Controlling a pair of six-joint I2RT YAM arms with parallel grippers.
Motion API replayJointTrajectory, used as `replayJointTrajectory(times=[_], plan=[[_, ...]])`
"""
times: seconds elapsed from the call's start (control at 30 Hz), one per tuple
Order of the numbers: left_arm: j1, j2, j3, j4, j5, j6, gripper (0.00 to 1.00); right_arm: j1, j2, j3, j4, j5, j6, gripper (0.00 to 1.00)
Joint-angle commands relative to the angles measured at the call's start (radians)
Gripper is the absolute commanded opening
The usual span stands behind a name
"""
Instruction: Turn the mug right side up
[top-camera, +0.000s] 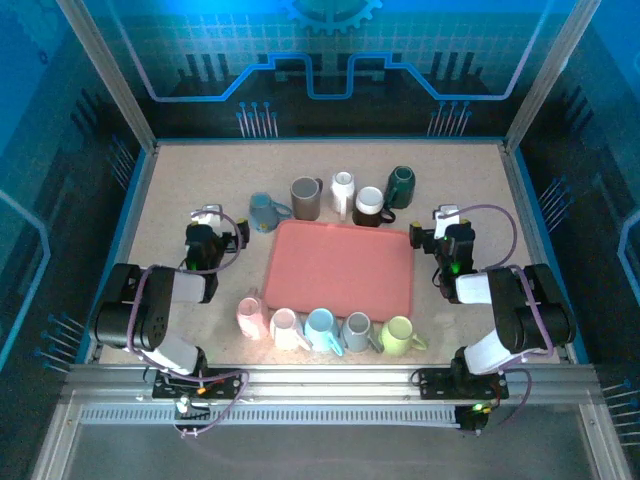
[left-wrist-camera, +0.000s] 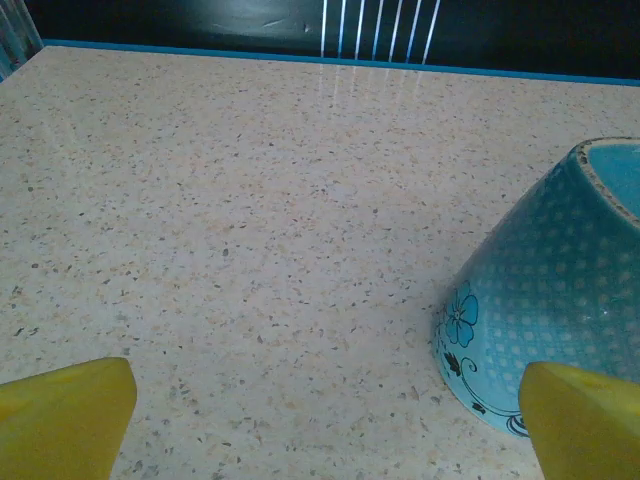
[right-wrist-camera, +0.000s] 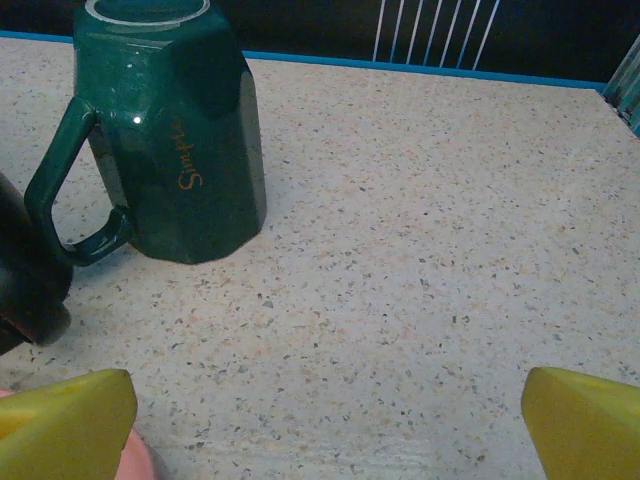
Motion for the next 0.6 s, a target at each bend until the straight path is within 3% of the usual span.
replayJointTrajectory(times=[0.0,0.57], plan=[[-0.004,-0.002,-0.004,0.023,-0.016,0.011,0.99,0.001,-0.007,0.000,0.035,0.006,-0.002,1.00],[-0.003,-0.003,-0.002,0.020,-0.008,0.013,0.99,-0.014,-0.008,-0.001,0.035,-0.035,0.005,1.00]])
